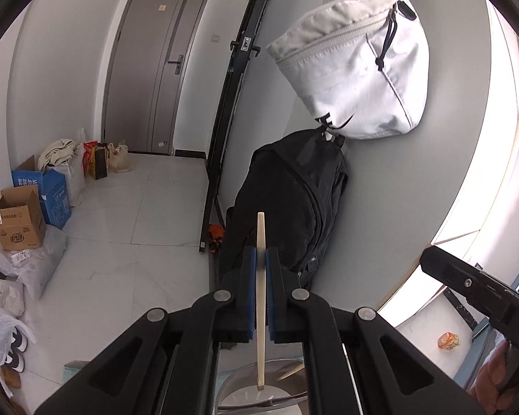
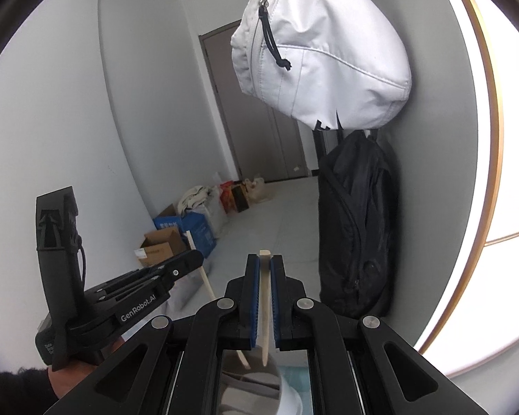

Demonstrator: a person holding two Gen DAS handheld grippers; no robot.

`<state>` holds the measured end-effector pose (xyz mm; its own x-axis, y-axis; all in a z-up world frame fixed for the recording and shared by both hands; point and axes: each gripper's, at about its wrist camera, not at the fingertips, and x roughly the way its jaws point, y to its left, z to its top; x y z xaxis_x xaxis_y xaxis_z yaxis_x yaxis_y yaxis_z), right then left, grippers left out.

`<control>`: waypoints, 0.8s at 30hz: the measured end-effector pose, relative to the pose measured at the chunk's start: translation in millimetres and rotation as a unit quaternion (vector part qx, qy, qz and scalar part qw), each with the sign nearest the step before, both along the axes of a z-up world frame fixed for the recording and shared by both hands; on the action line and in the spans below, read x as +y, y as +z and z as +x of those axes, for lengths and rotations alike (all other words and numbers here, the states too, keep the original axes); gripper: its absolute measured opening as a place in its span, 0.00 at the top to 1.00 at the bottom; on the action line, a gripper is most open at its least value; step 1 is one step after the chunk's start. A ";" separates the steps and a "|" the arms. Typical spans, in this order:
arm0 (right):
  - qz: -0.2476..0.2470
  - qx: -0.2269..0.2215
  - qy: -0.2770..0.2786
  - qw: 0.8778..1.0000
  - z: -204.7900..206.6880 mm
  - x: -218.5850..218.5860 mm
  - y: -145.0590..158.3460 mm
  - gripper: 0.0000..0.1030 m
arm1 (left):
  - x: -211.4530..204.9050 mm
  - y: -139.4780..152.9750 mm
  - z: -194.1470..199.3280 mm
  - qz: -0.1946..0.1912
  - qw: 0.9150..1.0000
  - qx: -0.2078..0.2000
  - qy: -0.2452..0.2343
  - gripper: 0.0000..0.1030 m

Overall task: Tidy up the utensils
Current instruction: 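Lower the chopsticks into the holder and open both grippers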

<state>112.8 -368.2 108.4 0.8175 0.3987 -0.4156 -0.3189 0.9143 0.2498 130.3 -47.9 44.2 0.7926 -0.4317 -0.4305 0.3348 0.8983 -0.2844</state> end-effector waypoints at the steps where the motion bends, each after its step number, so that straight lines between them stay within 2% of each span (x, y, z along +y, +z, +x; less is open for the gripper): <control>1: -0.001 0.003 0.002 1.000 1.7 0.6 -3.0 0.95 | -1.1 -0.2 0.4 -0.003 1.000 -0.001 -0.006 0.99; 7: 0.001 0.036 0.016 0.999 10.7 8.1 -25.5 0.95 | -0.3 -5.1 -8.7 -0.003 0.999 -0.003 -0.036 0.99; 9: -0.003 0.048 0.022 0.999 12.3 11.9 -32.3 0.94 | 1.2 -6.2 -10.3 -0.008 0.998 0.001 -0.060 0.99; 11: -0.003 0.057 0.027 0.998 13.3 13.8 -37.3 0.92 | -1.6 -8.0 -7.2 -0.009 0.997 0.008 -0.071 0.99; 15: 0.026 0.068 0.043 0.996 12.2 9.0 -41.5 0.92 | 2.8 -14.4 -1.0 -0.032 0.991 0.068 -0.111 0.98; 19: 0.065 0.079 0.038 0.994 4.2 -6.1 -41.2 0.88 | 10.0 -10.3 -3.6 -0.043 0.988 0.094 -0.112 0.97; 20: 0.070 0.079 0.036 0.994 1.6 -9.4 -40.4 0.86 | 10.4 -8.5 -4.1 -0.039 0.989 0.097 -0.106 0.94; 22: 0.074 0.077 0.028 0.994 -7.4 -15.0 -37.9 0.76 | 15.7 -2.0 -8.2 -0.045 0.989 0.103 -0.097 0.77; 23: 0.074 0.075 0.023 0.994 -12.9 -17.5 -36.4 0.72 | 18.2 -0.1 -9.4 -0.050 0.989 0.102 -0.092 0.72; 24: 0.076 0.072 0.021 0.994 -18.3 -19.6 -34.7 0.66 | 21.3 3.5 -13.5 -0.053 0.990 0.100 -0.084 0.61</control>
